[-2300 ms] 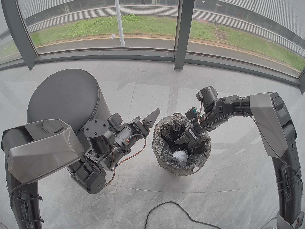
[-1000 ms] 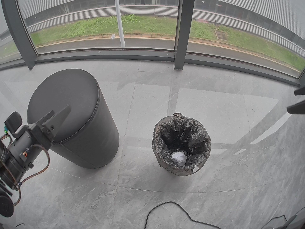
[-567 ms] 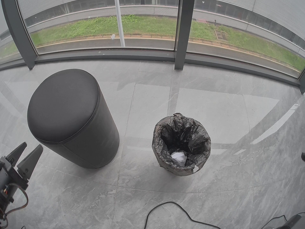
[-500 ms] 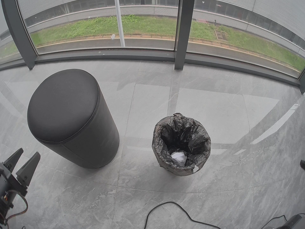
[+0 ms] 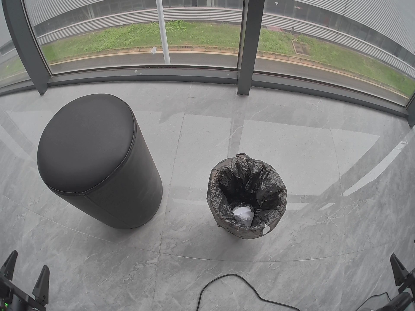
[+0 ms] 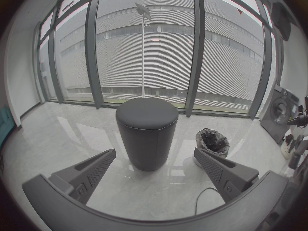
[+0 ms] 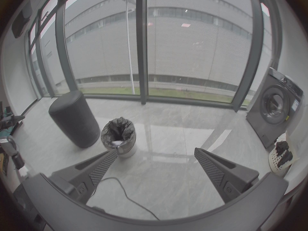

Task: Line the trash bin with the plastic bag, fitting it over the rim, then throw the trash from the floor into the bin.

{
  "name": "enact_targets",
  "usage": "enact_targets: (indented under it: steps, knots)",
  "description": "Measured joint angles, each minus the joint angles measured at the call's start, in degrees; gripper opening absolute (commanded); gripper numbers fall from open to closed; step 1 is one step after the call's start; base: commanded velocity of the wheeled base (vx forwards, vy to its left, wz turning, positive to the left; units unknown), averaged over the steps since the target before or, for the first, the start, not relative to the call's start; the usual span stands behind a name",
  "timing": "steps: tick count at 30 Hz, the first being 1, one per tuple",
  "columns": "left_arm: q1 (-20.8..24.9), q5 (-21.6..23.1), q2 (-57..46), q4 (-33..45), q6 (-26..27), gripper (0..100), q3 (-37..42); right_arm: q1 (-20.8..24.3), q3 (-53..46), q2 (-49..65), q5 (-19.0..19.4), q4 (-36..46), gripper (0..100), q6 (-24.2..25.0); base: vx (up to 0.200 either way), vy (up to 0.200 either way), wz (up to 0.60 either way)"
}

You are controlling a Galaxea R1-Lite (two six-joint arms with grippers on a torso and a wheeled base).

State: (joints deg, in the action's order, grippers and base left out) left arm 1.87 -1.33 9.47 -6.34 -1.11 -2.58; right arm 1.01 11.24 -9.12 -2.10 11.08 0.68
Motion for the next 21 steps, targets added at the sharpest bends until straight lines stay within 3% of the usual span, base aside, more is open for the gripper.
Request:
enact_targets:
  steps: [4, 8, 11, 17, 21]
  knots:
    - [-0.90, -7.80, -4.66, 1.01, -1.16, 100, 1.16, -0.60, -5.16, 4.39, -3.84, -5.67, 100, 1.91, 0.000, 0.000, 0.00]
    - [-1.34, -11.47, -6.95, 1.89, -3.54, 100, 1.44, -0.94, -7.56, 6.62, -3.32, -7.74, 100, 0.84, 0.000, 0.000, 0.00]
    - [-1.49, -9.18, -7.85, 2.33, -4.63, 100, 1.55, -1.04, -8.79, 7.52, -0.55, -8.79, 100, -0.41, 0.000, 0.000, 0.00]
    - [-1.68, 0.93, -8.62, 2.73, -2.28, 100, 1.57, -1.15, -10.01, 8.28, 2.28, -10.26, 100, -0.78, 0.000, 0.000, 0.00]
    - [-1.76, -0.41, -8.79, 6.36, -0.06, 100, 1.57, -1.22, -10.17, 8.46, 2.74, -10.59, 100, -0.89, 0.000, 0.000, 0.00]
